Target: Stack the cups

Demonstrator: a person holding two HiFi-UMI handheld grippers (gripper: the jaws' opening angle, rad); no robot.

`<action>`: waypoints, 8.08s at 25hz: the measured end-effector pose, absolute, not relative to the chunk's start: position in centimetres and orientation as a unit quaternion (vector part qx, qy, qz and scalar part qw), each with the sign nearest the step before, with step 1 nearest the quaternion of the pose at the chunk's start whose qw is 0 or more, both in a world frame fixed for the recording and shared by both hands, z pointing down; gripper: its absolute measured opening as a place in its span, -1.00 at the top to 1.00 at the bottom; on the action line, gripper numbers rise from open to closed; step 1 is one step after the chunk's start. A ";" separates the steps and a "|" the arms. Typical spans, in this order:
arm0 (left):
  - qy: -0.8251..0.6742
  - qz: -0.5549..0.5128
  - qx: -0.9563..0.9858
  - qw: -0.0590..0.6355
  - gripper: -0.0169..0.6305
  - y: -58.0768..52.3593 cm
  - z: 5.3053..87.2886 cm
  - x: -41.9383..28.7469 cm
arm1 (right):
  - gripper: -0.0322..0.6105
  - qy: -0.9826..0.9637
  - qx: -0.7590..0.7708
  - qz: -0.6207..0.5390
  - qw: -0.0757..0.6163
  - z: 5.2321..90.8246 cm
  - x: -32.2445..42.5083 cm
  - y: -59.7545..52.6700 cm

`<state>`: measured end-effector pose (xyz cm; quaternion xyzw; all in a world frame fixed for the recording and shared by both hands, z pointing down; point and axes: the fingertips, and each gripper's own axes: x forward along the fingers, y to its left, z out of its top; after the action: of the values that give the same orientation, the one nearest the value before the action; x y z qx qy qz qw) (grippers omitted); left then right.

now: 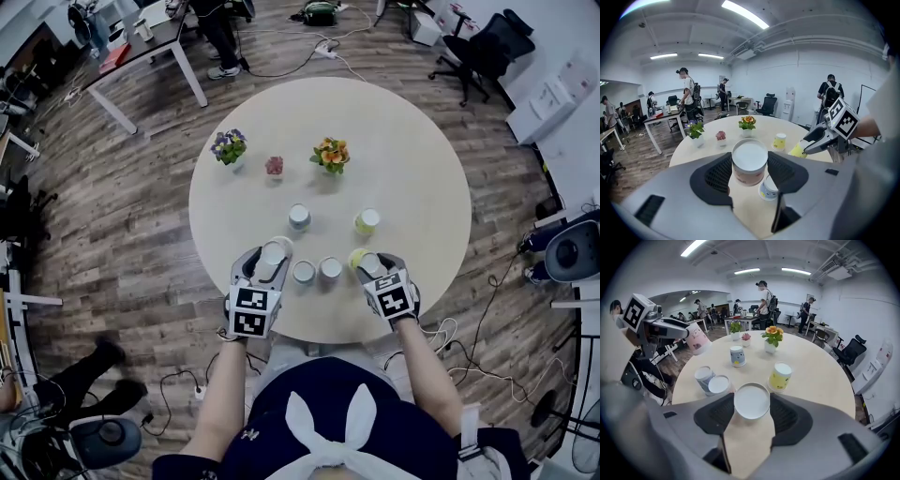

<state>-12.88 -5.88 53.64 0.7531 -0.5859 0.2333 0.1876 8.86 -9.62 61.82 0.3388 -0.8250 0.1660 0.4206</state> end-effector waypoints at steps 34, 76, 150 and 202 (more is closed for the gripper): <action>-0.582 0.236 0.749 0.212 0.18 -3.7 55.3 -12.2 | 0.14 -0.820 0.275 0.146 0.481 65.7 6.6 -9.6; -0.463 0.312 0.807 0.190 0.18 -4.9 56.9 -3.5 | 0.08 -0.849 0.327 0.202 0.362 60.9 7.5 -8.8; -0.520 0.236 0.794 0.210 0.12 -14.8 53.5 -10.5 | 0.03 -0.857 0.367 0.207 0.297 56.6 8.7 -16.7; -0.479 0.374 0.743 0.281 0.10 -19.2 65.9 -10.5 | 0.04 -0.812 0.366 0.227 0.394 66.3 8.3 -22.0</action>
<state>-10.52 -19.16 65.95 0.7429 -0.4788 0.3740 0.2811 8.34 -21.97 66.29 0.3656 -0.8121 0.2268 0.3941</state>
